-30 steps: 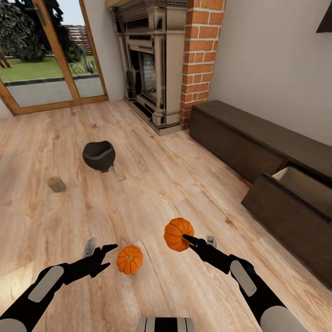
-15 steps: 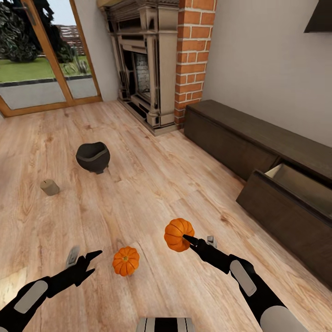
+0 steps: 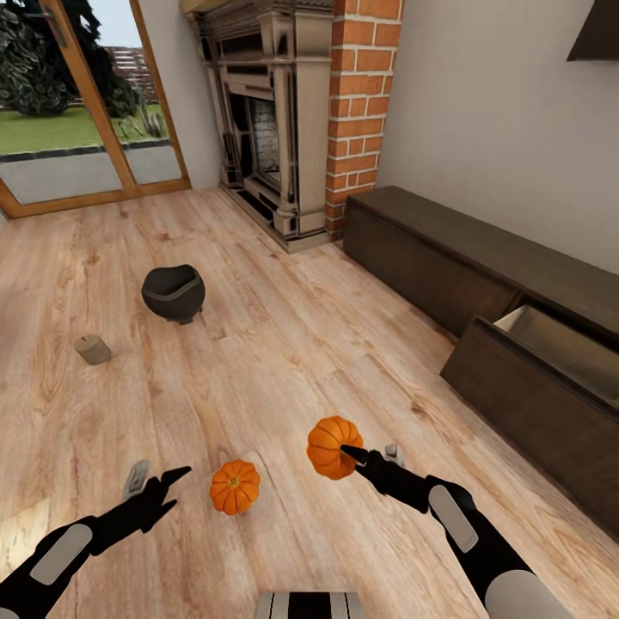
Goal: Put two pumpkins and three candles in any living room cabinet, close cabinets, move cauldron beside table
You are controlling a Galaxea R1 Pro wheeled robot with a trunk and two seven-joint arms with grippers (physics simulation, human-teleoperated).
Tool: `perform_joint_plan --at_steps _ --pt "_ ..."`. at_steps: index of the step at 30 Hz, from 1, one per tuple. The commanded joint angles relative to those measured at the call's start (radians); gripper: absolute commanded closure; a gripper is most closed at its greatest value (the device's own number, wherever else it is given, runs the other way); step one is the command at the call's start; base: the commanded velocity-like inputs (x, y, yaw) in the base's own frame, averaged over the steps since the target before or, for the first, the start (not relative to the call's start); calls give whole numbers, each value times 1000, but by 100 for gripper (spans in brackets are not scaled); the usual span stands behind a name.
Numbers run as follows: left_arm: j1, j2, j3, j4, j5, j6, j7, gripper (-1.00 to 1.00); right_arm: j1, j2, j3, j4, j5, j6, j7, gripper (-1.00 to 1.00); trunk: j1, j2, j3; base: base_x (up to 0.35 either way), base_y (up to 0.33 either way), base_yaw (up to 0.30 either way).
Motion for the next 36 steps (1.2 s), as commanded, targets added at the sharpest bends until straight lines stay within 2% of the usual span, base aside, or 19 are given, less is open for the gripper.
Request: perform_joint_plan --at_steps 1,5,14,17,19,22,26,36 --pt "-1 1 -5 1 7 -9 -2 -100 -1 -1 2 -1 -11 7 -9 100 0 0 -1 0 0 0" --pt "-1 1 -4 2 10 -26 -3 -100 -1 -1 5 -2 -12 11 -19 100 0 0 -1 0 0 0" --pt "-1 2 -4 2 15 -29 -4 -100 -1 -2 11 -3 -15 21 -7 100 4 -2 -35 0 0 0" --pt "-1 1 -4 1 13 -29 -4 -100 -1 -3 24 -79 -14 68 -4 100 5 -3 -47 0 0 0" --pt "-1 1 -5 1 12 -29 -4 -100 0 -2 50 -258 -15 138 -15 100 6 -4 -55 0 0 0" --pt "-1 1 -5 1 10 -30 -4 -100 4 -2 59 -379 -17 219 -28 100 7 -4 -66 0 0 0" --pt "-1 1 -5 1 10 -30 -4 -100 5 -1 62 -415 -14 255 -34 100 9 -5 -82 0 0 0" --pt "-1 1 -5 1 10 -32 -4 -100 6 -1 61 -420 -21 262 -33 100 14 -8 -121 0 0 0"
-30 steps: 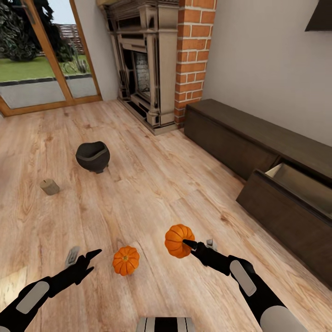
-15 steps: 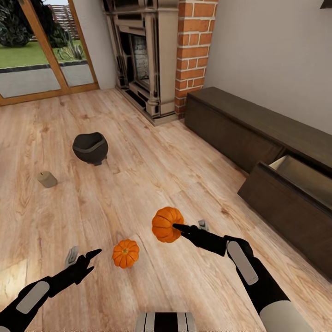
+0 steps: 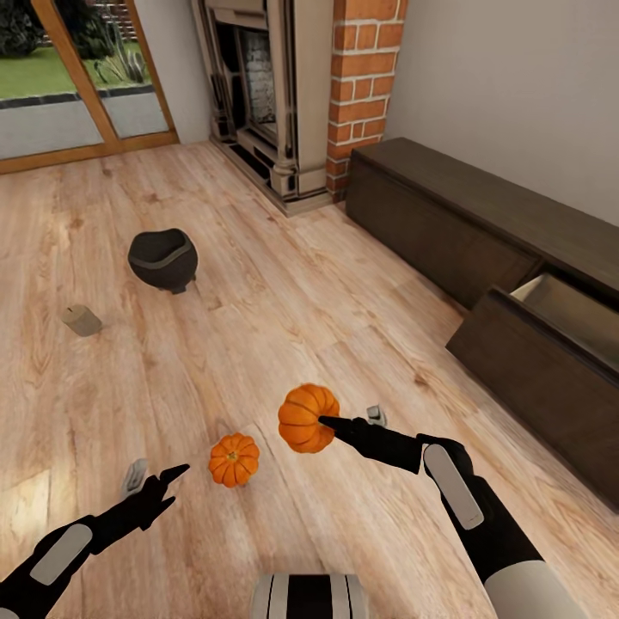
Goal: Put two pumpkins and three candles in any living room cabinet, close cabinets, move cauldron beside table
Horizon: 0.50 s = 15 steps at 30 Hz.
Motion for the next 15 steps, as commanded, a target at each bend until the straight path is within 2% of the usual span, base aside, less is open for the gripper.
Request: perform_joint_plan --at_steps 1,15 --pt "-1 1 -5 0 8 2 -1 -100 -1 -1 1 0 -3 3 4 100 0 -1 -5 0 0 0" --pt "-1 1 -6 0 6 1 -2 -100 -1 -1 -1 -1 -4 3 4 100 7 -4 -59 0 0 0"
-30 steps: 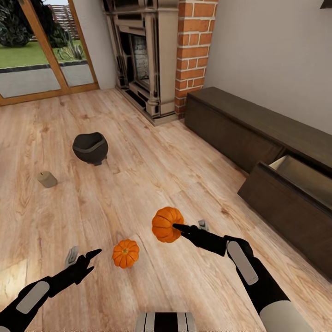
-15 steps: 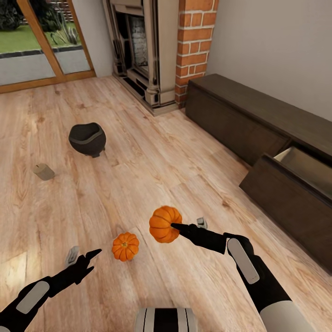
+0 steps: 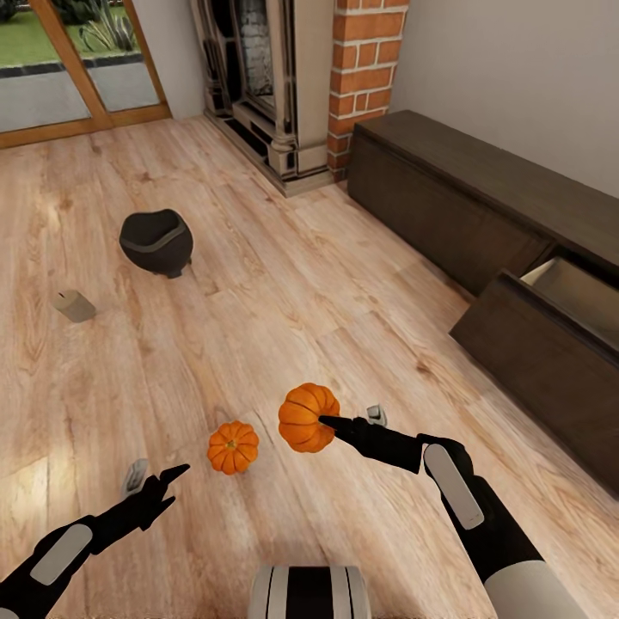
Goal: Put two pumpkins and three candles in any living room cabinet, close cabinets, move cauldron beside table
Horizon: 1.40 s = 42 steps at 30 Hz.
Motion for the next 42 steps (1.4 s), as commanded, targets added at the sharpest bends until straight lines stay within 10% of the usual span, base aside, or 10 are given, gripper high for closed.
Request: perform_joint_plan --at_steps 1,42 --pt "-1 1 -5 0 8 2 -1 -100 -1 -1 1 0 -3 3 4 100 0 -1 -5 0 0 0" --pt "1 15 -13 26 -53 -13 -329 -100 -1 -1 2 0 -4 3 16 100 19 -10 -163 0 0 0"
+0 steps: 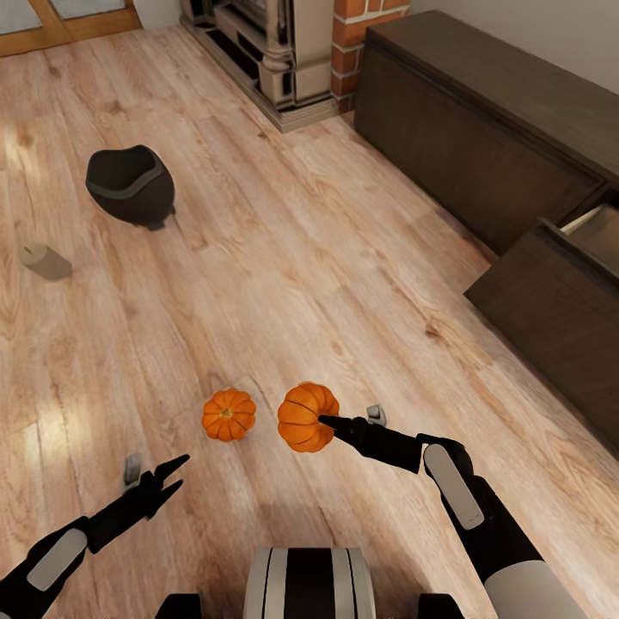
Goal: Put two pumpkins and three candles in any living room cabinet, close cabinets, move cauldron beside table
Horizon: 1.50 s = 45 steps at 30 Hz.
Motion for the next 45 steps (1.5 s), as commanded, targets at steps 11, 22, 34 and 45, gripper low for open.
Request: perform_joint_plan --at_steps 11,22,34,45 --pt "0 1 -4 26 10 -10 -35 -100 -1 -1 1 0 -4 3 4 100 0 0 -5 47 0 0" --pt "-1 1 -6 26 10 -13 -28 -100 -1 -1 1 0 -5 3 4 100 0 0 -5 123 -29 0" --pt "0 1 -4 26 10 -13 -23 -100 -1 -1 1 0 -6 4 5 100 0 0 -5 129 -48 0" --pt "-1 0 2 35 11 -31 -13 -100 -1 -1 1 1 -8 3 5 100 0 0 -5 13 67 0"
